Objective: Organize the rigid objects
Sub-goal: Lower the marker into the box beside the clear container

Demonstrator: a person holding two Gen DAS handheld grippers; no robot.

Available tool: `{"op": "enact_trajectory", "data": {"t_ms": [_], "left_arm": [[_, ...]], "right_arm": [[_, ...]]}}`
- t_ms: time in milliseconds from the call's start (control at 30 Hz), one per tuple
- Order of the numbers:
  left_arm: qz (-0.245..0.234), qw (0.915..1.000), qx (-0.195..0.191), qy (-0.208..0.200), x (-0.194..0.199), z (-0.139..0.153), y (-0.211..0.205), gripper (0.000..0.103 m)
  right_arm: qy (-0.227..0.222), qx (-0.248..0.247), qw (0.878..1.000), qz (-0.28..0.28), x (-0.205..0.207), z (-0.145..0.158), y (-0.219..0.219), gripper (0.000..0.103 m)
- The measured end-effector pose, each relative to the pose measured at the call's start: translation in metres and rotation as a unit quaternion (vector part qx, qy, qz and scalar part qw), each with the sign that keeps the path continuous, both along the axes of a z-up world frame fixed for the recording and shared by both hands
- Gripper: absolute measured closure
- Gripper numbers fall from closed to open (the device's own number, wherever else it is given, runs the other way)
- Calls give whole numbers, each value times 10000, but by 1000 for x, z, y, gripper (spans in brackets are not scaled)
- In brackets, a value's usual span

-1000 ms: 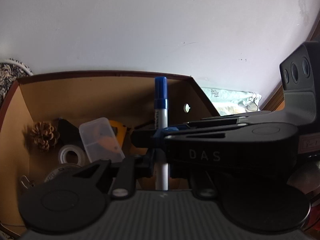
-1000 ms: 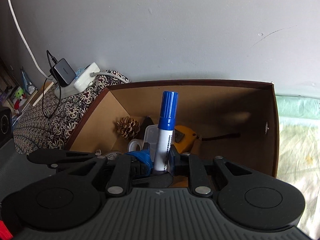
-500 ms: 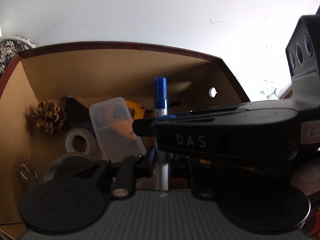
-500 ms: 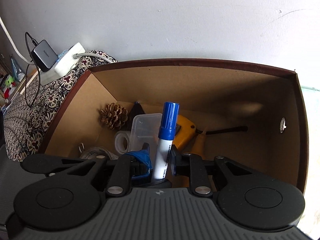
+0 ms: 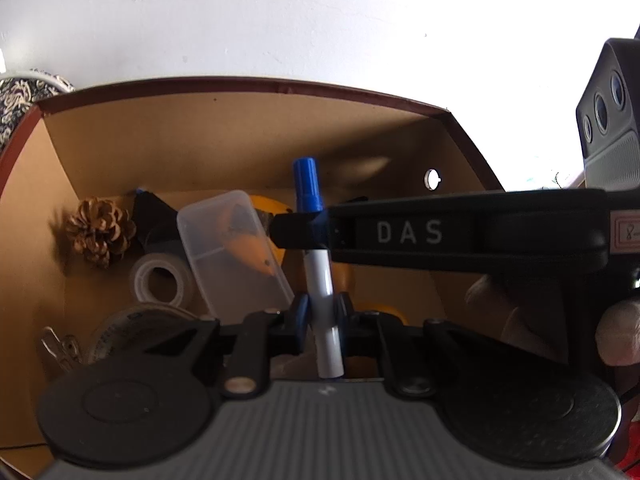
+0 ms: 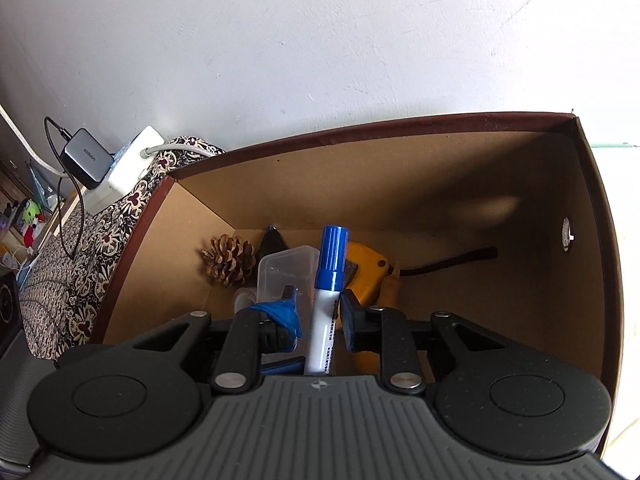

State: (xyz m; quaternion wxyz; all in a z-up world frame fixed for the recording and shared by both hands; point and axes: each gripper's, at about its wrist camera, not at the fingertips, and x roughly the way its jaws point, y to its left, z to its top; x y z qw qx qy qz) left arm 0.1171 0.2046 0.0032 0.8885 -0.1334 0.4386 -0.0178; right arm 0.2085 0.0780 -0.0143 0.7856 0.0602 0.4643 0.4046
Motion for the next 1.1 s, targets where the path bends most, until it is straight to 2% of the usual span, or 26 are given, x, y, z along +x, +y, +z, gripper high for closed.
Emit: {"op": "enact_trajectory", "data": {"t_ms": [200,367,467,633,700,767,1100], "left_arm": [[-65,10000,68,-14,0,-1,-4,91],[-58,9998,203,-48,1,-3,-8,91],[-14,9996,288,-70,1,-2,-8,82],[47,9990,439,-100,1,-3,-9,78],[55,9987,495,-106,1,-3,-10,71],[98,9984,550,-122,0,-2,-10,54],[140,9973,709,-88,0,-2,-12,52]], "right_arm": [[1,-100,9998,160,-1,-1,6,93],[-64,-135,9999,35,-2,0,4,92],[-107,-188,9997,-74,-2,0,3,92],[-237,-211,9994,-160,-4,1,3,92],[-261,-209,9992,-218,-4,1,2,92],[-279,-209,9990,-283,-4,1,1,92],[-337,-255,9981,-455,-7,5,0,91]]}}
